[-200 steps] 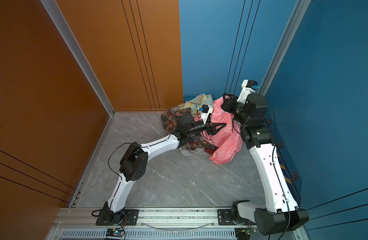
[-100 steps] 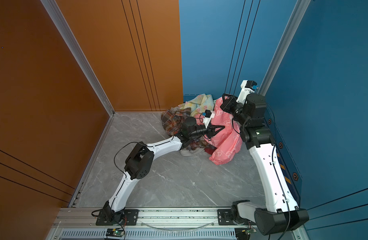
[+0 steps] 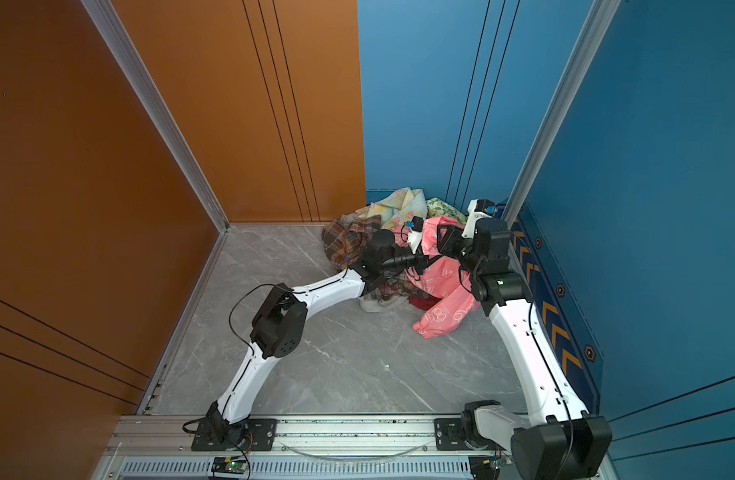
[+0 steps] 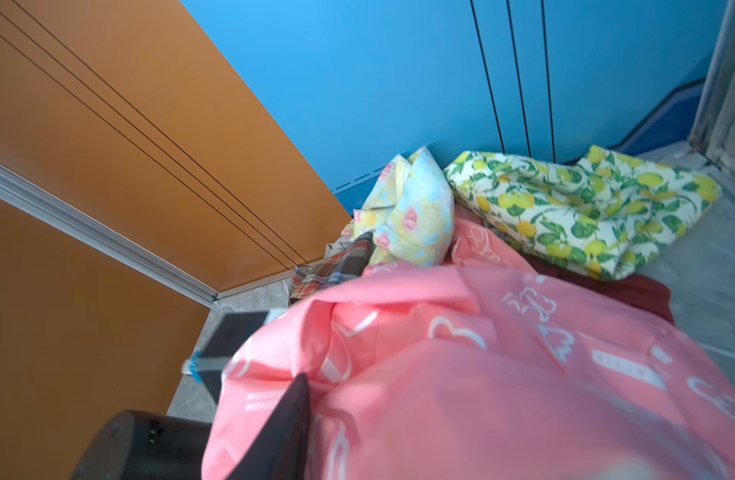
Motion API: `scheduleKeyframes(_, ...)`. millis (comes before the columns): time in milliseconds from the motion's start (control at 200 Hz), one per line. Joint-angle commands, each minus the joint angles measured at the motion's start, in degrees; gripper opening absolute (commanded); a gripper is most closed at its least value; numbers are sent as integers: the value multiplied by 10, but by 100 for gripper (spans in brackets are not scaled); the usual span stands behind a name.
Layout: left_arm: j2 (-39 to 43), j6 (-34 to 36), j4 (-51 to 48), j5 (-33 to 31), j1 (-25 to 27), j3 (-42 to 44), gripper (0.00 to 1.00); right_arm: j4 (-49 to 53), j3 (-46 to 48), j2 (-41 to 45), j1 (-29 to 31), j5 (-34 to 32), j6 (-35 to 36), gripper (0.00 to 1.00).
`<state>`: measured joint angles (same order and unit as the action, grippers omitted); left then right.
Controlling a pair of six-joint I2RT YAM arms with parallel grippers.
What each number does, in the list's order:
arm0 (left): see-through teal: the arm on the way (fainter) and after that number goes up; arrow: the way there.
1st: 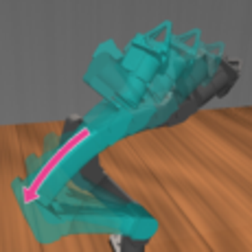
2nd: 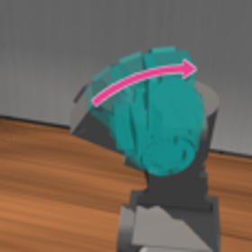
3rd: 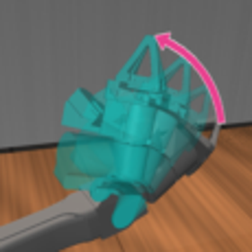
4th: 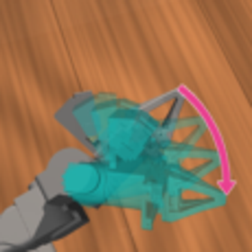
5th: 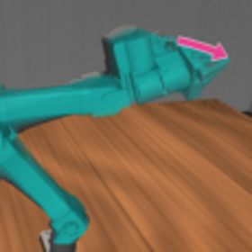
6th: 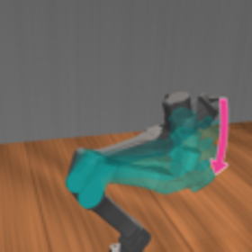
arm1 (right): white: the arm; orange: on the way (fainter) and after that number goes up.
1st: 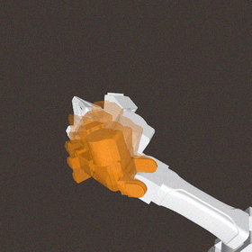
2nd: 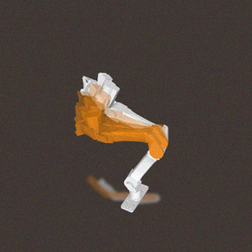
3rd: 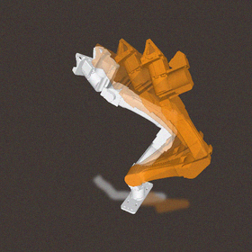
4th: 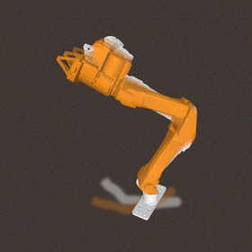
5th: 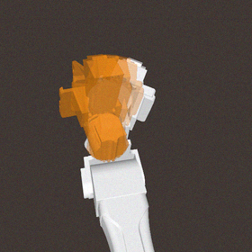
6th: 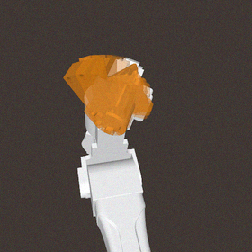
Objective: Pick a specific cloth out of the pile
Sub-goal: 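Lift the pink cloth with the left gripper while the right gripper releases and lowers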
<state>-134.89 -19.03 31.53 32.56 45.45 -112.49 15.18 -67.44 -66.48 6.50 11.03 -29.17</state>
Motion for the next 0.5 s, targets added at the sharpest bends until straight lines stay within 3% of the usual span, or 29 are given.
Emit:
scheduleKeyframes(0,41,-6,-6,20,-10,-51,0,14,52,43,-4,-35,40,64)
scheduleKeyframes(205,26,12,-85,25,-12,-151,0,-1,149,112,-10,-54,74,90)
scheduleKeyframes(495,22,71,-238,-15,-31,-309,0,-51,247,180,-8,-61,109,100)
